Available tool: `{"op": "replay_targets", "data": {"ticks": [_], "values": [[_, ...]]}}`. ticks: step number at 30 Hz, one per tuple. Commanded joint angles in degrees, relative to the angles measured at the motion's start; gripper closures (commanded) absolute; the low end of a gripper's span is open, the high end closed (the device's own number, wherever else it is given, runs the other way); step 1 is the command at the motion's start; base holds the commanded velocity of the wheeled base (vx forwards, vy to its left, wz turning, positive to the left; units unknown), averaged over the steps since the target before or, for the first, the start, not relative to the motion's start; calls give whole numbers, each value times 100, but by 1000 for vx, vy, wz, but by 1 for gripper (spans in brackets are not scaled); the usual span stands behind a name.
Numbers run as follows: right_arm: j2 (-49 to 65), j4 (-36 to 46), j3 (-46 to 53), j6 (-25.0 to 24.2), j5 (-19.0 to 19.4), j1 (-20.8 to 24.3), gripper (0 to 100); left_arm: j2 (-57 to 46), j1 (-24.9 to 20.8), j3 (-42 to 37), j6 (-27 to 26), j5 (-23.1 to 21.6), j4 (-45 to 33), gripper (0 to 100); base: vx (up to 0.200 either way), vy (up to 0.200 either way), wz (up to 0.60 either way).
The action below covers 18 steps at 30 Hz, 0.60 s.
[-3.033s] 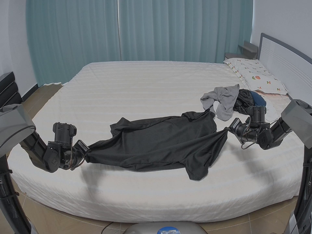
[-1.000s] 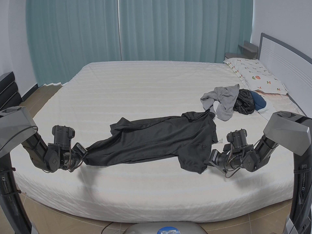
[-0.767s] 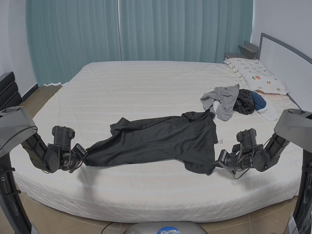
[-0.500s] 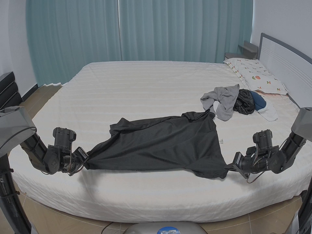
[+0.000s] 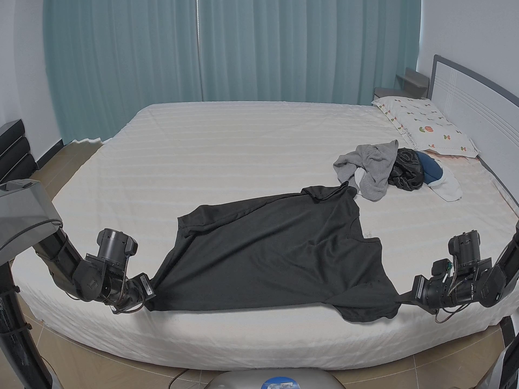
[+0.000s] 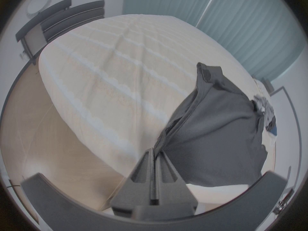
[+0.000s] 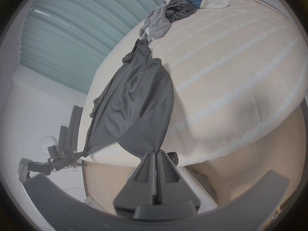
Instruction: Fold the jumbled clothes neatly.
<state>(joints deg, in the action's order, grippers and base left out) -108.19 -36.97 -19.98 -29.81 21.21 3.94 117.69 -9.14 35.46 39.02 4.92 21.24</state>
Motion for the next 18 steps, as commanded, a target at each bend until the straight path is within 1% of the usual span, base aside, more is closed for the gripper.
{"op": "replay_targets", "data": {"ticks": [1,5,9,15,16,18], "values": [[17,-12,267,168,-3,2,100,-27,-140,-154,-132,8,-155,100,0,0,0],[70,6,416,423,-47,11,100,-27,-211,-145,-211,8,-401,100,0,0,0],[-97,6,434,449,-179,19,100,-18,-228,-154,-220,8,-445,100,0,0,0],[-457,-47,407,537,-196,63,100,35,-228,-136,-220,8,-427,100,0,0,0],[-536,-56,381,564,-196,54,100,44,-228,-136,-220,8,-419,0,0,0,0],[-607,-64,354,590,-188,46,100,44,-228,-136,-220,0,-419,0,0,0,0]]}}
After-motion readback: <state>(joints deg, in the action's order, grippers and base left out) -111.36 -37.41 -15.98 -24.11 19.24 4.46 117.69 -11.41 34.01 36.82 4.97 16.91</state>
